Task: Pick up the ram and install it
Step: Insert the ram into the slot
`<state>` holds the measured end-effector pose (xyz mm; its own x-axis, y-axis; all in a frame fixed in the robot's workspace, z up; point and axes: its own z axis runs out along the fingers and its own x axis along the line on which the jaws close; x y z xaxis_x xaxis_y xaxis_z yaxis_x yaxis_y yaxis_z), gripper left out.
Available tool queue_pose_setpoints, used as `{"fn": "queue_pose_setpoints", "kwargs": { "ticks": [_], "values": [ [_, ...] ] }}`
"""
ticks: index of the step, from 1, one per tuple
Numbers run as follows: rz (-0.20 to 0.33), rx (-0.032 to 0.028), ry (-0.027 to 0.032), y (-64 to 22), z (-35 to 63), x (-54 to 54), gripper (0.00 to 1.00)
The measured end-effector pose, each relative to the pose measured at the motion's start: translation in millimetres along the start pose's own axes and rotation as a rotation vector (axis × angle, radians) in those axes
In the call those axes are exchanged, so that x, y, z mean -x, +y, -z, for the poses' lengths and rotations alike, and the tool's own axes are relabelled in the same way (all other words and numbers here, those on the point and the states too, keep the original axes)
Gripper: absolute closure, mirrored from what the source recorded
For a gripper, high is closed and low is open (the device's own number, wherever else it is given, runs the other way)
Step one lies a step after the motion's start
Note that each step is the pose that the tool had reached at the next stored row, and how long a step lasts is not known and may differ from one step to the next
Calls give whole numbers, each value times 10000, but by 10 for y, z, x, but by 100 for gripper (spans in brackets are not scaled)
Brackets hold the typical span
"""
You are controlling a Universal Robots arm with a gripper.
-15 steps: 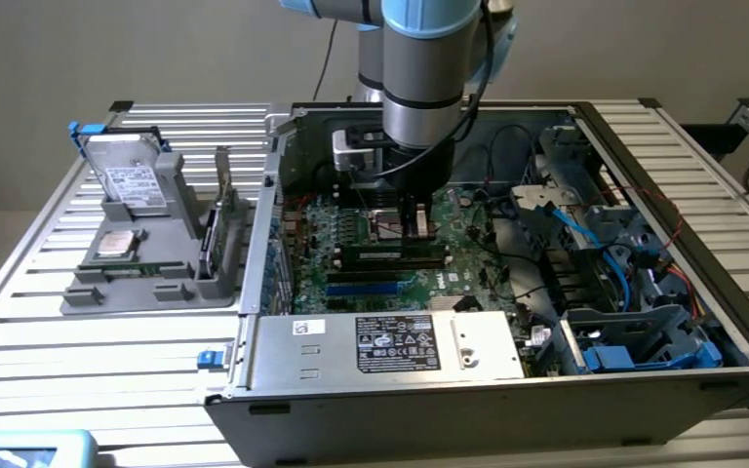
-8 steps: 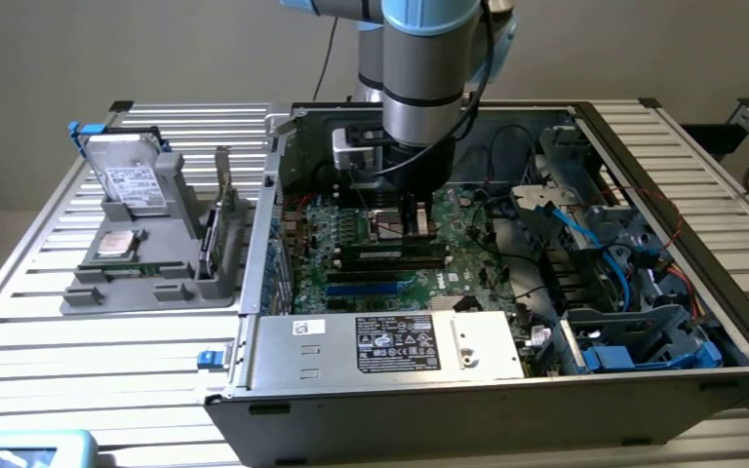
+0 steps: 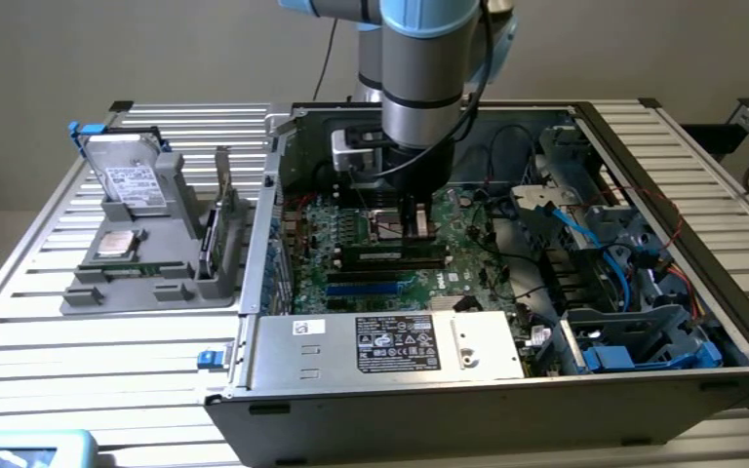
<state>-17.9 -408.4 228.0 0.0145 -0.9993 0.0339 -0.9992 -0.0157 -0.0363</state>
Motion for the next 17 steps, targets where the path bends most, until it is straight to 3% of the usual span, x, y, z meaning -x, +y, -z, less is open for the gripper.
{"fn": "queue_pose_setpoints", "kwargs": {
  "ticks": [17],
  "values": [
    [7,-82,2,24,-12,8,87]
  ]
}}
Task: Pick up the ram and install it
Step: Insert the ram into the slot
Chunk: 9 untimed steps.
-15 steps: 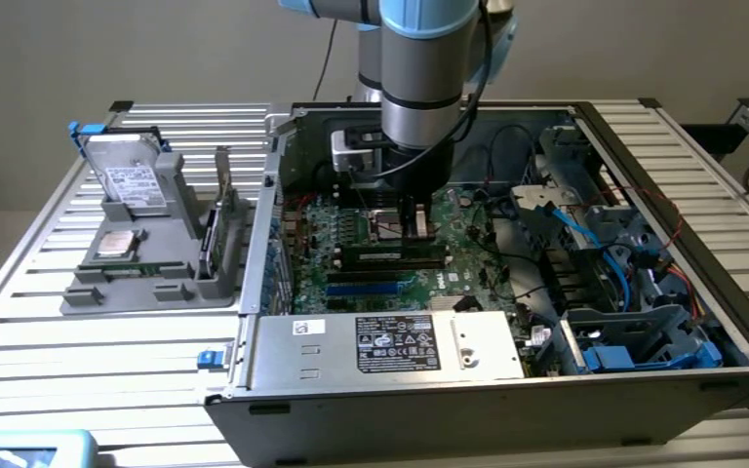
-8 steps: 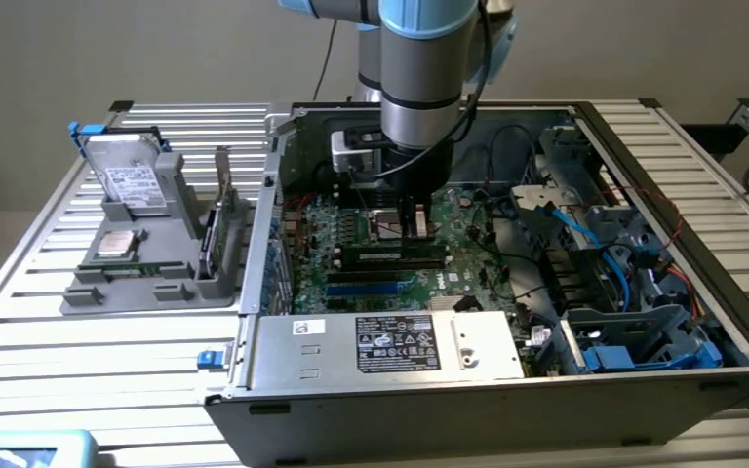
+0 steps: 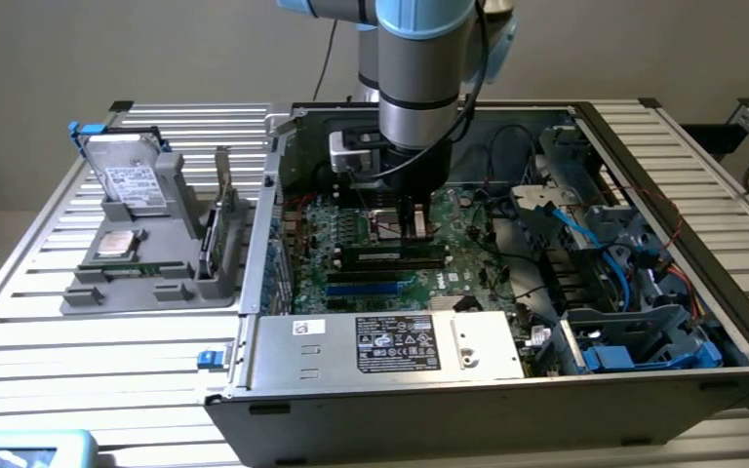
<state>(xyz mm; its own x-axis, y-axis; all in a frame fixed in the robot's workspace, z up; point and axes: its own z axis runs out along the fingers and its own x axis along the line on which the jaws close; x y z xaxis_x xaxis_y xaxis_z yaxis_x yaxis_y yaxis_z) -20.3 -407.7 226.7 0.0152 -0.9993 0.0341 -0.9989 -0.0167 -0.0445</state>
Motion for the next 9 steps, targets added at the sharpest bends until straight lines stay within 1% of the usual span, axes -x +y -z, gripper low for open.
{"fn": "queue_pose_setpoints", "kwargs": {
  "ticks": [9],
  "values": [
    [1,-7,-2,1,-12,1,87]
  ]
}}
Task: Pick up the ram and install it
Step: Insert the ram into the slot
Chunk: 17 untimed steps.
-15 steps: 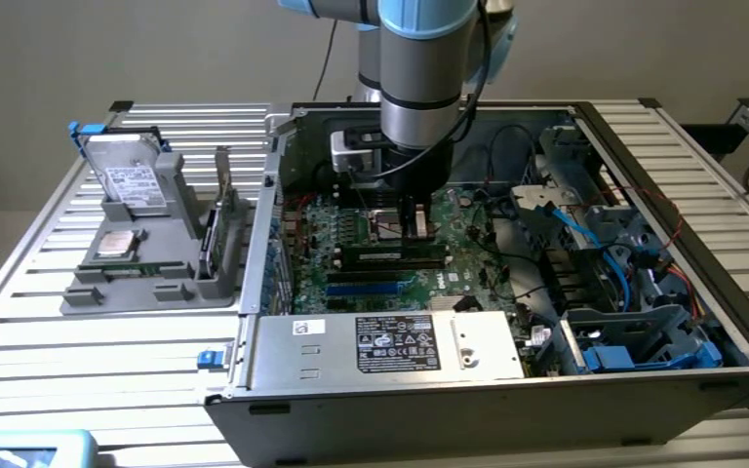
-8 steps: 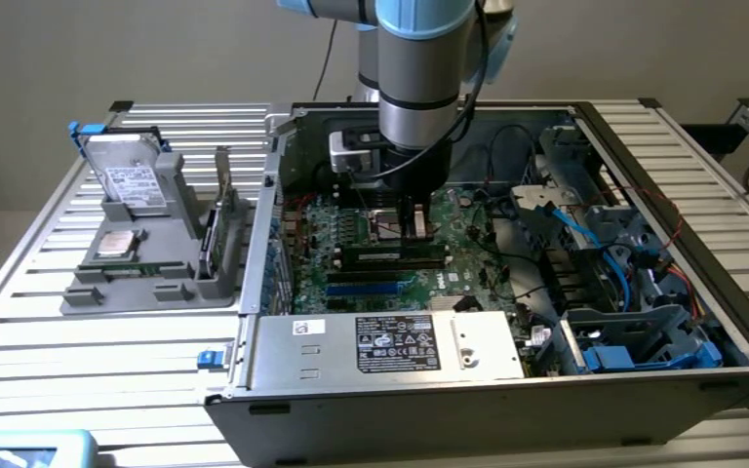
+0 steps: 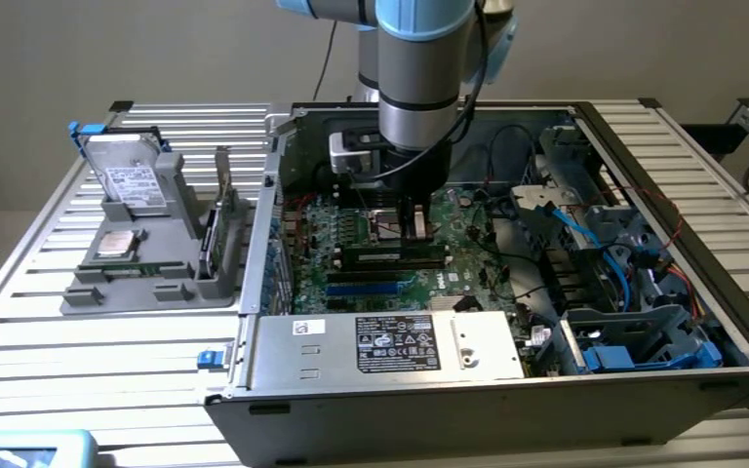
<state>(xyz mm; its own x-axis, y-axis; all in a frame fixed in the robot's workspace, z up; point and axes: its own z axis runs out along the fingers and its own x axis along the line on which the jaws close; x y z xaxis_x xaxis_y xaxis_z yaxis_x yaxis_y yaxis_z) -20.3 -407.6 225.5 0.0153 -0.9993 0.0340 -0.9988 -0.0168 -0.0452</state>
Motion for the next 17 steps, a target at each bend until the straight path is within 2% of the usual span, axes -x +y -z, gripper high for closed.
{"fn": "queue_pose_setpoints", "kwargs": {
  "ticks": [7,10,11,13,15,17],
  "values": [
    [1,2,4,1,-14,0,87],
    [1,1,1,1,-15,0,85],
    [0,0,-1,0,-13,1,78],
    [0,1,0,-5,-1,0,78],
    [0,17,1,-29,26,-2,78],
    [3,76,1,-70,66,-4,78]
  ]
}}
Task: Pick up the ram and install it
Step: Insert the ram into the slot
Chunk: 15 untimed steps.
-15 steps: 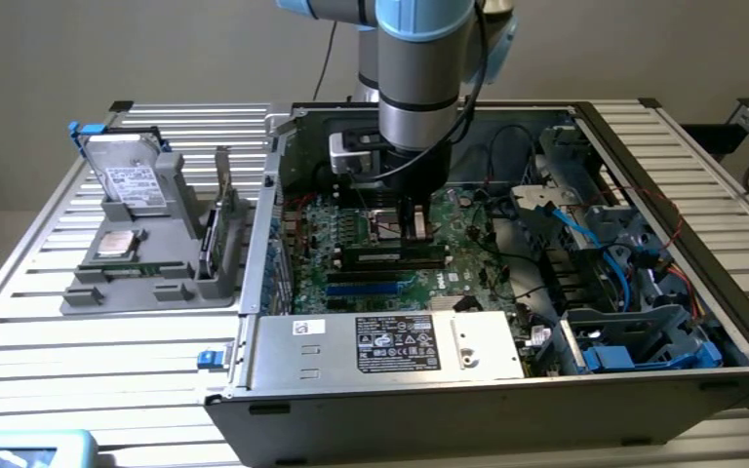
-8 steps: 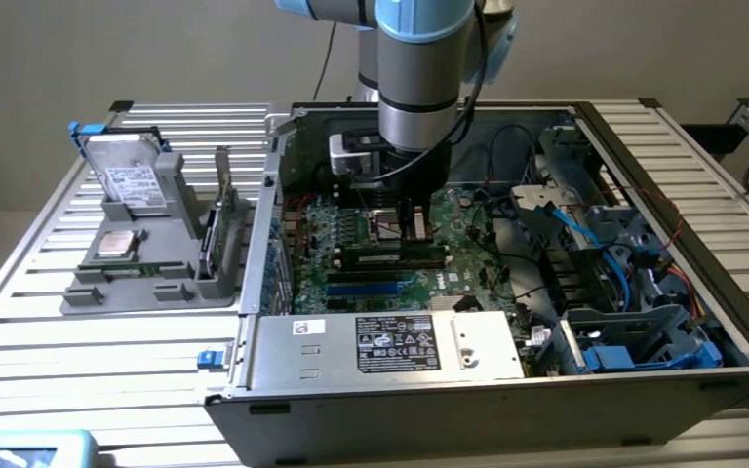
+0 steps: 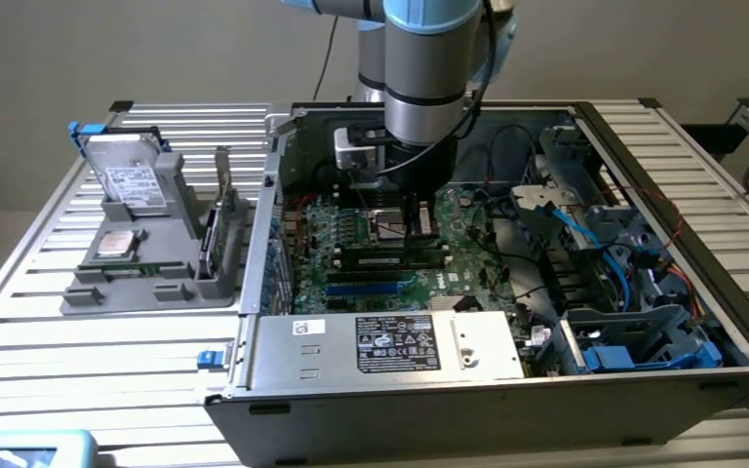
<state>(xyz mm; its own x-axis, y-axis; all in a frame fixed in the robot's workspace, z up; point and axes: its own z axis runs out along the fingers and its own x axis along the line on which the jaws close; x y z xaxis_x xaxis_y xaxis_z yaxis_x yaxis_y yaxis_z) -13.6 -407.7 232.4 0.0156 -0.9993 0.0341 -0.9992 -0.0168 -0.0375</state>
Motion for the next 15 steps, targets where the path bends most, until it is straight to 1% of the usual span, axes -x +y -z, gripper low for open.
{"fn": "queue_pose_setpoints", "kwargs": {
  "ticks": [1,5,7,8,9,11,13,15],
  "values": [
    [1,39,-1,-22,22,-1,78],
    [8,244,-4,-111,106,-6,78],
    [12,336,-6,-163,137,-7,78],
    [12,370,-7,-193,148,-9,78],
    [13,396,-7,-225,159,-10,78],
    [15,420,-9,-274,168,-11,78],
    [16,450,-13,-287,169,-11,78],
    [13,453,-16,-287,172,-11,78]
  ]
}}
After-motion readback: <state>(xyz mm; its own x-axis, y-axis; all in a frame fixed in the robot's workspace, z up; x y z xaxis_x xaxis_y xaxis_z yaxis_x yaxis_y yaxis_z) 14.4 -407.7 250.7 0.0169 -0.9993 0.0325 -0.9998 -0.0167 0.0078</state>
